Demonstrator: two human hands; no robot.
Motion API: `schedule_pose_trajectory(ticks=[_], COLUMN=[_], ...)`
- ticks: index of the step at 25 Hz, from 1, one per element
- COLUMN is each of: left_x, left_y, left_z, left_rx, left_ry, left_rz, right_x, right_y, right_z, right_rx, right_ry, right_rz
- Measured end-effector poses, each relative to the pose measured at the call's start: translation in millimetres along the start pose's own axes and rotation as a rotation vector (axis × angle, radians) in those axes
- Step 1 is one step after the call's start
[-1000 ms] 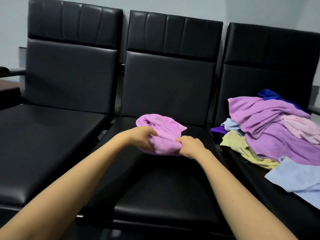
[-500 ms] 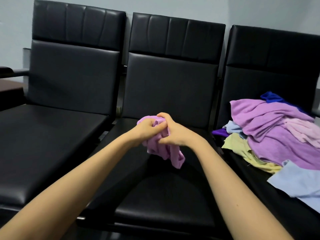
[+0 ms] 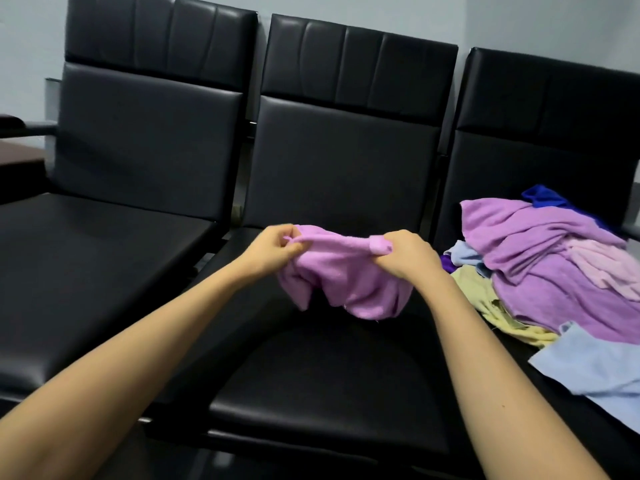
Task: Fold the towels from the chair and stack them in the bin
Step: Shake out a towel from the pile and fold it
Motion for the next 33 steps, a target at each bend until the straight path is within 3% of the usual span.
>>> schedule_pose_trajectory(ticks=[2, 5, 6, 8, 10, 12, 14, 17, 18, 19, 20, 23, 25, 27, 30, 33], left_x=[-3, -2, -2, -2, 1, 1, 3, 28, 29, 30, 31, 30, 26, 18, 10, 26], left_y=[-10, -5, -8, -14, -26, -26, -11, 28, 30, 34, 38, 25, 13, 3, -5, -3], left_z=[23, -4, -11, -11, -11, -11, -6, -41, -45, -42, -37, -20, -8, 17, 43, 37], left_rx=[-0.309, -0.939, -0.919, -0.501, -0.071, 0.166, 0.067, -0.676, -0.873, -0.905, -0.762, 0.020, 0.160, -0.025, -0.386, -0.611], left_ry=[0.116, -0.042, -0.070, -0.038, -0.090, -0.097, -0.072, -0.176, -0.143, -0.100, -0.073, -0.221, -0.236, -0.117, 0.008, -0.135], left_rz=[-0.005, -0.271, -0.279, -0.159, 0.031, 0.070, -0.124, -0.659, -0.673, -0.629, -0.578, -0.308, -0.180, -0.188, -0.460, -0.811], right_x=[-2, -5, -7, -7, 5, 14, 15, 26, 32, 35, 37, 36, 31, 35, 39, 50], right_y=[-14, -33, -35, -30, -14, 2, 15, 55, 69, 79, 77, 63, 43, 22, -23, -15], right_z=[10, 22, 25, 32, 36, 35, 25, 14, 20, 27, 28, 21, 15, 15, 7, 0], right_rx=[-0.100, -0.197, -0.212, -0.332, -0.637, -0.796, -0.719, -0.134, 0.091, 0.234, 0.266, 0.082, -0.167, -0.518, -0.693, -0.536], right_ry=[0.033, 0.075, 0.088, 0.158, 0.282, 0.301, 0.124, -0.132, -0.148, -0.132, -0.103, -0.061, -0.002, 0.109, -0.034, -0.122], right_rz=[0.094, 0.143, 0.123, 0.056, -0.015, -0.054, -0.102, -0.360, -0.395, -0.382, -0.325, -0.230, -0.215, -0.179, -0.102, -0.464])
Point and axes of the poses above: each hand's wrist, its own x-axis away from the middle knuckle, its own y-axis out of the palm, z = x × y, the point moved 10 cm from there along -x, towards the middle knuckle, and after that the axes turned 1 degree about y, right-handed, at the moved point
